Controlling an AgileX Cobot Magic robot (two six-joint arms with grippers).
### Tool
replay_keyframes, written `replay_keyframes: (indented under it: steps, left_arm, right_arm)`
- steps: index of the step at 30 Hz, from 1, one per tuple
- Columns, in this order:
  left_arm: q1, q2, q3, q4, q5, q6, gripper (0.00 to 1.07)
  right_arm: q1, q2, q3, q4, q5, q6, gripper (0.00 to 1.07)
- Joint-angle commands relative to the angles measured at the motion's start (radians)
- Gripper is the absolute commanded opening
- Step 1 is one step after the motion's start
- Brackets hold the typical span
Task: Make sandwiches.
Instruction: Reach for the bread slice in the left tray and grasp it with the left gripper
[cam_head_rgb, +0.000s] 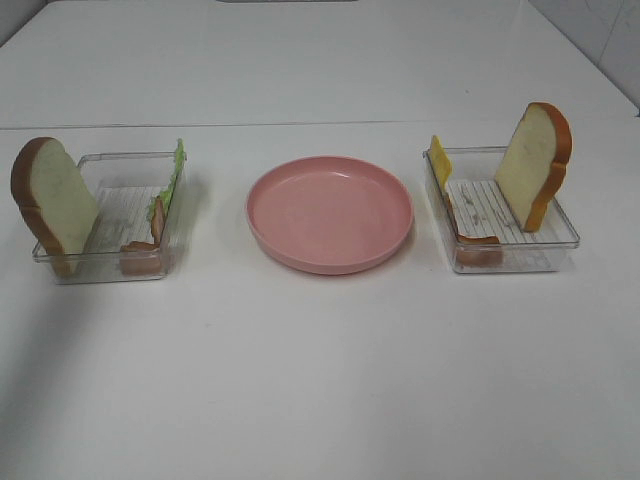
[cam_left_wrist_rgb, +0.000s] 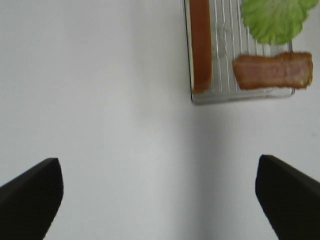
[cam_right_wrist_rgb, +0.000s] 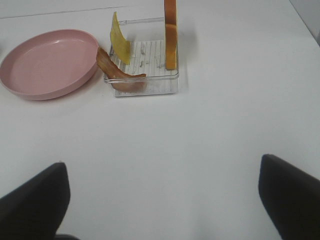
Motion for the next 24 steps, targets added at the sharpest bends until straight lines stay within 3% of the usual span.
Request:
replay_keyframes:
  steps: [1,4,10,24]
  left_arm:
    - [-0.027,0.134,-0.129,-0.002,0.099,-0.011,1.01]
    - [-0.046,0.224,-0.196,-0.004,0.099,-0.036,1.01]
    - [-0.064,0.340,-0.218,-0.003,0.099,-0.083,1.01]
    - [-0.097,0.507,-0.218,-0.037,0.010,-0.077,1.01]
  right_arm:
    - [-0.006,-0.032,0.002,0.000,-0.010,-0.010,0.96]
    - [-0.006,-0.032,0.002,0.000,-0.010,-0.010,0.96]
    - [-0.006,-0.032,0.002,0.000,-0.010,-0.010,0.96]
    - [-0.006,-0.032,0.002,0.000,-0.010,-0.010,0.96]
